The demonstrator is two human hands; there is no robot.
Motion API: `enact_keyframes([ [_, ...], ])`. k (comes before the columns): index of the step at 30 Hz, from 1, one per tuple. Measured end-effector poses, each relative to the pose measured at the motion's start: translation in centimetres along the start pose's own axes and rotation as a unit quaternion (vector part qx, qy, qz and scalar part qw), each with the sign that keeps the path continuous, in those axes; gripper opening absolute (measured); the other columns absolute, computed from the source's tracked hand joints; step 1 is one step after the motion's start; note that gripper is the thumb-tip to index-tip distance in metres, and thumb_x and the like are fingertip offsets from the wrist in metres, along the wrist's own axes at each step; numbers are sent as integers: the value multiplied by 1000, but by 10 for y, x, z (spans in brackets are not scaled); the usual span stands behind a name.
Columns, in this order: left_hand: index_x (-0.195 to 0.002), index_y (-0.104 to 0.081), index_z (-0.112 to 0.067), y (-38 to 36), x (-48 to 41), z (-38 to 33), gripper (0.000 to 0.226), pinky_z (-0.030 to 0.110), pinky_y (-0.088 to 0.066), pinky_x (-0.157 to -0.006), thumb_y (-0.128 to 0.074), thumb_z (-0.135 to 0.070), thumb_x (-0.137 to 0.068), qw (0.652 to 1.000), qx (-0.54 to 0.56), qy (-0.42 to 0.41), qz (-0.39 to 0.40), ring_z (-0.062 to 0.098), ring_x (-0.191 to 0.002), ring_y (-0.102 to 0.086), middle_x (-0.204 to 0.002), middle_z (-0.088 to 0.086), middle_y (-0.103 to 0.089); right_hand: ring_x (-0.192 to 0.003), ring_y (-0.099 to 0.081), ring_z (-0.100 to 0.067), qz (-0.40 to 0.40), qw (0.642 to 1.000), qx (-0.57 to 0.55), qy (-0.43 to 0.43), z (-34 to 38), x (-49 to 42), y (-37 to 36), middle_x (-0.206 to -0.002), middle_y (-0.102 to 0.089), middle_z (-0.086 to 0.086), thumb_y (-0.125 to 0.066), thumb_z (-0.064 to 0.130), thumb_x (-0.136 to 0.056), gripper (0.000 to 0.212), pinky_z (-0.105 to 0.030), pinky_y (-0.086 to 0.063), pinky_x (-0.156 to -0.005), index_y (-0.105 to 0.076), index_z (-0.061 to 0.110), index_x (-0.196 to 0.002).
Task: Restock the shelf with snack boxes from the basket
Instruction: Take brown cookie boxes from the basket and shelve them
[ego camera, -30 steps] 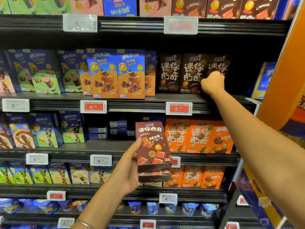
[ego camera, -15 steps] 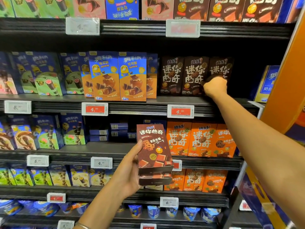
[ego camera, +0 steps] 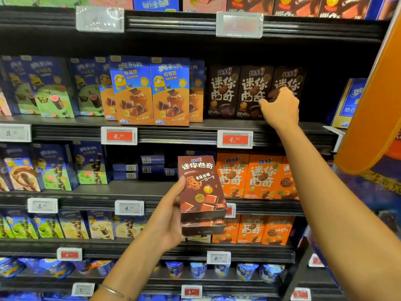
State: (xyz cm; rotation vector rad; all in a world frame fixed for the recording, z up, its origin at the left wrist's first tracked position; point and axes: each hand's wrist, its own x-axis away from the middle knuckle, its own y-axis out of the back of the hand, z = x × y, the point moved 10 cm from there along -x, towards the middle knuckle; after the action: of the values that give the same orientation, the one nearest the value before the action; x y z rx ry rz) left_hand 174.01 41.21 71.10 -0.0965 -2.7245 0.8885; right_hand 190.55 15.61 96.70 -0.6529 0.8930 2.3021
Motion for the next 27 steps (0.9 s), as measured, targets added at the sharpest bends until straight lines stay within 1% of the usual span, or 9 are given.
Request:
enact_keyframes([
  [4,-118,-83,-18,-8,0,5,81,50,-64,-81,-102,-60,-51,1000,14,2,25,39,-116,-75,-132,16,-75,-78,-59,5,-57,967,-220,113,37,68,40,-87,-63,12,-63,23,-94,14,-15,-51,-72,-67,15,-104],
  [6,-119,-82,-18,-11,-1,7,84,50,-64,-82,-103,-59,-48,999,23,-5,34,38,-118,-75,-133,16,-74,-73,-60,-1,-38,946,-284,153,47,109,45,-81,-65,7,-62,17,-93,8,-17,-49,-67,-68,12,-95],
  [8,-117,-83,-19,-11,-3,10,84,51,-65,-81,-104,-60,-46,999,33,-7,30,38,-117,-75,-133,16,-75,-72,-64,-17,40,938,-314,138,48,145,29,-78,-67,0,-62,15,-92,6,-24,-50,-63,-69,14,-91],
  [11,-118,-83,-17,-7,-6,12,89,53,-64,-84,-104,-61,-44,999,35,-22,17,39,-117,-75,-132,17,-75,-74,-63,-9,171,943,-271,95,39,185,-8,-83,-68,3,-70,23,-92,6,-19,-48,-65,-68,22,-97],
  [13,-121,-81,-17,-7,-7,10,90,56,-62,-92,-102,-63,-47,999,31,-36,16,39,-120,-73,-134,18,-74,-80,-62,-2,258,943,-201,53,25,200,-34,-97,-64,8,-72,41,-90,27,-17,-49,-65,-63,26,-111],
  [16,-123,-81,-18,-7,-5,5,77,54,-64,-91,-94,-64,-63,998,26,-60,10,37,-121,-73,-132,16,-75,-93,-66,-7,365,920,-142,1,8,218,-59,-108,-61,11,-71,58,-85,49,-29,-57,-70,-55,30,-122],
  [20,-138,-68,-16,-5,-3,-3,70,53,-66,-86,-73,-58,-82,995,15,-96,-8,37,-117,-75,-130,17,-76,-89,-73,-8,389,905,-172,1,8,221,-61,-103,-69,13,-74,57,-84,43,-42,-63,-81,-58,34,-117],
  [25,-141,-60,-14,-4,4,-16,92,60,-54,-107,-71,-70,-68,985,-64,-156,-42,37,-119,-74,-128,15,-77,-94,-73,-8,436,882,-180,12,13,220,-58,-110,-72,12,-73,55,-86,55,-43,-61,-87,-54,35,-133],
  [27,-140,-59,-12,-3,7,-23,91,57,-56,-105,-69,-69,-71,979,-80,-177,-54,35,-116,-76,-126,13,-78,-89,-72,-5,416,892,-171,33,20,210,-46,-97,-73,19,-75,54,-85,53,-36,-60,-80,-56,35,-131],
])
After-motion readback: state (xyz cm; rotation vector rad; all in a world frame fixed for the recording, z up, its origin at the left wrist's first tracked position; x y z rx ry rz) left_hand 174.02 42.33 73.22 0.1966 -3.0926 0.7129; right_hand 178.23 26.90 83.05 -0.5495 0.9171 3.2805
